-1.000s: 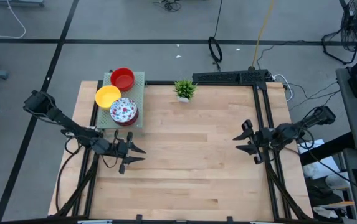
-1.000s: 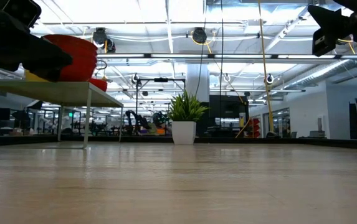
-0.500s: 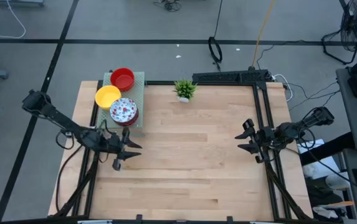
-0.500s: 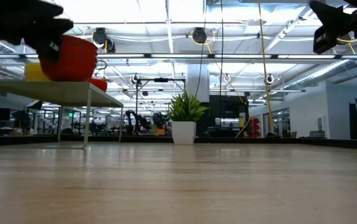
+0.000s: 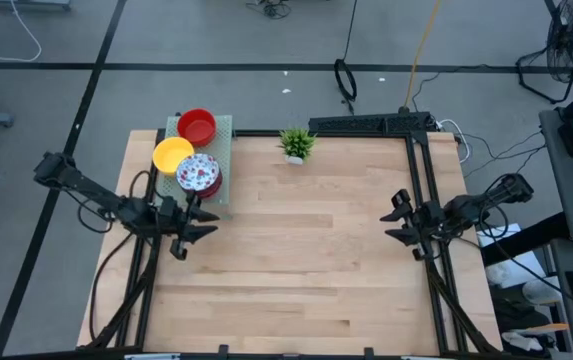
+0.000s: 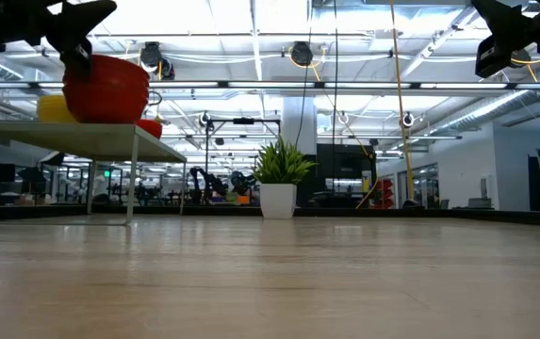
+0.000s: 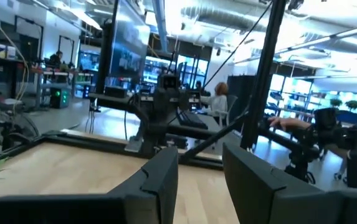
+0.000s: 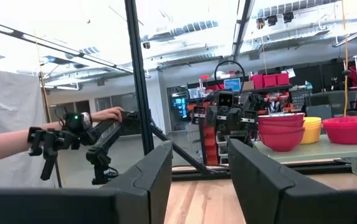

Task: Pick & Place Mini bowls
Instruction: Return to Home Position

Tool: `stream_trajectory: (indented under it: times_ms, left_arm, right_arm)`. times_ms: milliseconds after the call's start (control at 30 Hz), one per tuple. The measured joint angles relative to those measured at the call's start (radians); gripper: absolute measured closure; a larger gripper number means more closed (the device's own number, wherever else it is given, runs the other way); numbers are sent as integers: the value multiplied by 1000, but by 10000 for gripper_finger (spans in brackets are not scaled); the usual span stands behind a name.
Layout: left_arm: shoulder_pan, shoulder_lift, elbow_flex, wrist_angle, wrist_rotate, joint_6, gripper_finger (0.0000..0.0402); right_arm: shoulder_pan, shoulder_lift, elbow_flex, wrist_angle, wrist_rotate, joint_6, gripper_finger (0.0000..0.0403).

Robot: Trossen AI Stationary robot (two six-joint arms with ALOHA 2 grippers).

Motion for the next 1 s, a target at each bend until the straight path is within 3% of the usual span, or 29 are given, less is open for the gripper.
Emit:
stream_trajectory:
  times_ms: [467, 1000]
  left_arm:
    - [-89, -146, 0, -1, -3, 1, 273]
    - [-17, -257, 0, -2, -3, 1, 273]
  right_arm:
    - [0, -60, 0, 0, 0, 0, 259]
    - [0, -73, 1, 0, 0, 0, 259]
